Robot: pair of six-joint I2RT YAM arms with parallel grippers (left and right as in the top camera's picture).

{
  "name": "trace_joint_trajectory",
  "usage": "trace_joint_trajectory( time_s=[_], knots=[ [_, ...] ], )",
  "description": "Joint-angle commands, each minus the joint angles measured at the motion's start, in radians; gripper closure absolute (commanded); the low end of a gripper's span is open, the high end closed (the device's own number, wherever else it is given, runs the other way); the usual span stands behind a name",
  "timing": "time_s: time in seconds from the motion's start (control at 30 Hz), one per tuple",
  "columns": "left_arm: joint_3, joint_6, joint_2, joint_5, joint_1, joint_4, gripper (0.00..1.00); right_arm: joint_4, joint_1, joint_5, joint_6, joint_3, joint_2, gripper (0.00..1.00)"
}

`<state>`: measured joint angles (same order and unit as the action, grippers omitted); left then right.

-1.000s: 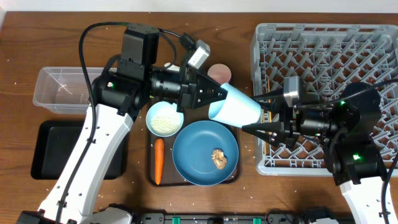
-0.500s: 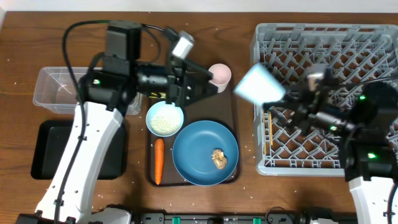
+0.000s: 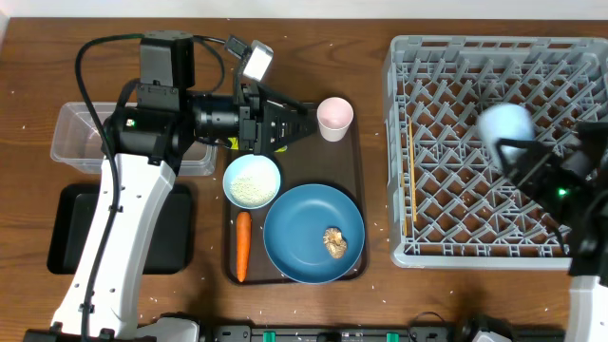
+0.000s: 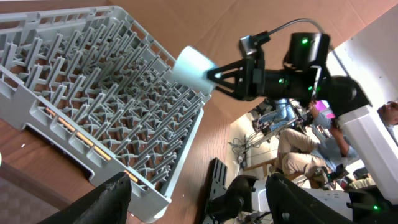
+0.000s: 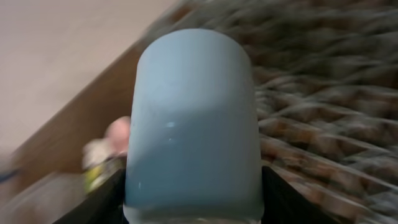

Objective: Sort waste into correct bins and load items into the dishwasher rack
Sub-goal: 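Carry blue cup with right gripper into the dish rack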

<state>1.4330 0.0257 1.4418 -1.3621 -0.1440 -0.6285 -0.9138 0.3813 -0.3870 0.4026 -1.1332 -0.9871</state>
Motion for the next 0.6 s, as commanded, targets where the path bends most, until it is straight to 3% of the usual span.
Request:
trace_joint_trajectory(
  time_s=[0.0, 0.2, 0.57],
  knots=[
    [0.005, -0.004, -0.006, -0.014, 0.003, -0.002, 0.3, -0.074, 0.042, 0.264, 0.008, -0.095, -0.02, 0.5],
    [0.005, -0.004, -0.006, -0.014, 0.003, -0.015, 0.3, -0.127, 0.18, 0.278, -0.014, -0.121, -0.11, 0.46],
    [0.005, -0.004, -0.006, -0.013, 0.003, -0.022, 0.3, -0.109, 0.467, -0.011, -0.04, -0.121, -0.415, 0.5]
  ],
)
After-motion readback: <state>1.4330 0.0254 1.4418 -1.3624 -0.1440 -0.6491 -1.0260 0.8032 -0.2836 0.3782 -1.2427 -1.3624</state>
